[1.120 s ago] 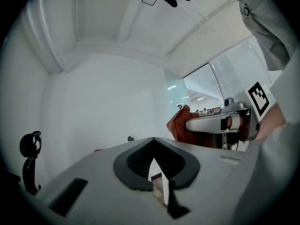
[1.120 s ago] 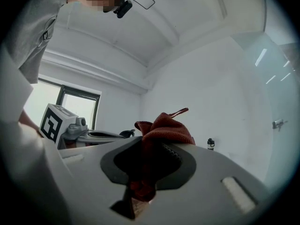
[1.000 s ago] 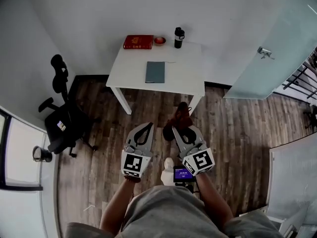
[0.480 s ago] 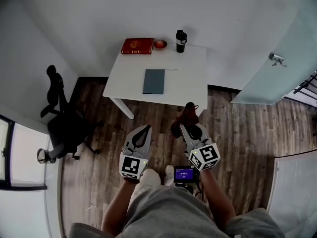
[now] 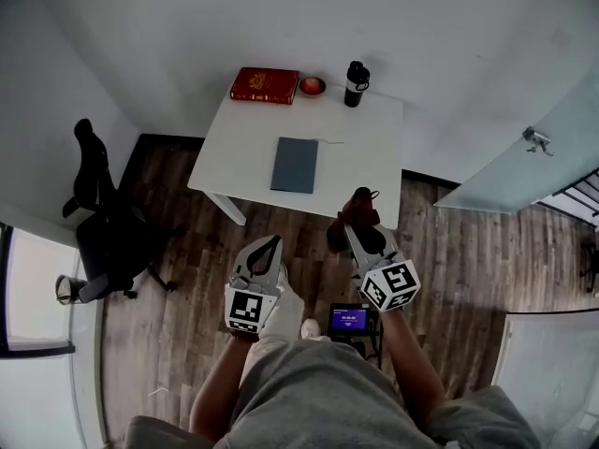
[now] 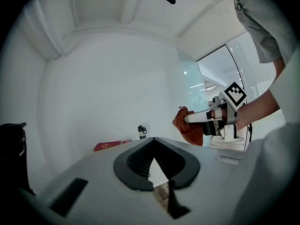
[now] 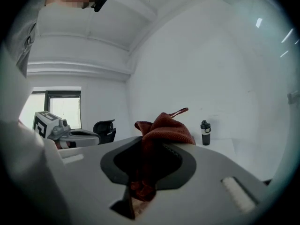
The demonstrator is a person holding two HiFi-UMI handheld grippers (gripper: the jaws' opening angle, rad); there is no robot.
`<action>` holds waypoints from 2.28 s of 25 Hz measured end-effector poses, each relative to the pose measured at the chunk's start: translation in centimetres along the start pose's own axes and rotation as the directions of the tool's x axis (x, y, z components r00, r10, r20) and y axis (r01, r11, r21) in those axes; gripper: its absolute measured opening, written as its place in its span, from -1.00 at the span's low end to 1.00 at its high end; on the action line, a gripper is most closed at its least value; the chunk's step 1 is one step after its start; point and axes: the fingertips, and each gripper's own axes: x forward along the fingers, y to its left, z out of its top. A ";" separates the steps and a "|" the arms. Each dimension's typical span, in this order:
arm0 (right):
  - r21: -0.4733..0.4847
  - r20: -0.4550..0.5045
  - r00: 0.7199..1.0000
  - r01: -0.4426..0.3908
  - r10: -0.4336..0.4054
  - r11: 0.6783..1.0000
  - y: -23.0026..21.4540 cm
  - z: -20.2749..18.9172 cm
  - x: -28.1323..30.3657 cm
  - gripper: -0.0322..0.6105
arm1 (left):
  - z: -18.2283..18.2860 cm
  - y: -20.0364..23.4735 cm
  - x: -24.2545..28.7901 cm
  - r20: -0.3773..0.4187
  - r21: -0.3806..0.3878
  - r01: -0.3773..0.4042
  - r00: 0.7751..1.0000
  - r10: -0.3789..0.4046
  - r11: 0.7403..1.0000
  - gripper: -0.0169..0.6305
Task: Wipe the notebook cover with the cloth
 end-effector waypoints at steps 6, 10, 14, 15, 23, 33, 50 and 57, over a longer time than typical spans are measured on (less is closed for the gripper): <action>-0.020 -0.050 0.999 0.005 -0.006 1.000 -3.3 2.1 8.0 -0.66 | -1.8 6.1 6.2 -0.016 0.041 0.034 0.999 -0.034 0.999 -0.95; -0.004 -0.095 0.995 0.011 -0.011 1.000 -4.8 2.3 13.4 -0.66 | -3.4 9.8 8.9 -0.035 0.003 0.052 0.998 -0.052 0.999 -0.94; -0.043 -0.155 0.988 0.018 -0.024 0.999 -5.8 1.5 18.6 -0.66 | -6.3 12.9 11.5 -0.082 -0.018 0.101 0.991 -0.102 0.995 -0.86; -0.055 -0.167 0.986 0.016 -0.024 0.998 -5.9 1.3 19.8 -0.66 | -7.3 13.3 12.1 -0.096 -0.012 0.121 0.988 -0.122 0.993 -0.82; -0.105 -0.273 0.962 -0.044 0.014 0.994 -7.7 -1.6 26.7 -0.65 | -13.8 14.6 15.5 -0.212 -0.017 0.220 0.953 -0.219 0.975 -0.78; -0.155 -0.437 0.886 -0.242 0.153 0.958 -11.0 -7.8 36.8 -0.65 | -21.2 16.7 18.1 -0.366 -0.088 0.185 0.908 -0.205 0.979 -0.69; -0.072 -0.683 0.700 -0.347 0.207 0.935 -13.6 -21.2 44.7 -0.65 | -29.6 15.5 21.0 -0.523 -0.134 0.290 0.792 -0.316 0.948 -0.49; 0.017 -0.757 0.612 -0.331 0.228 0.943 -14.1 -23.8 45.4 -0.63 | -31.2 15.4 21.7 -0.583 -0.137 0.362 0.723 -0.370 0.922 -0.44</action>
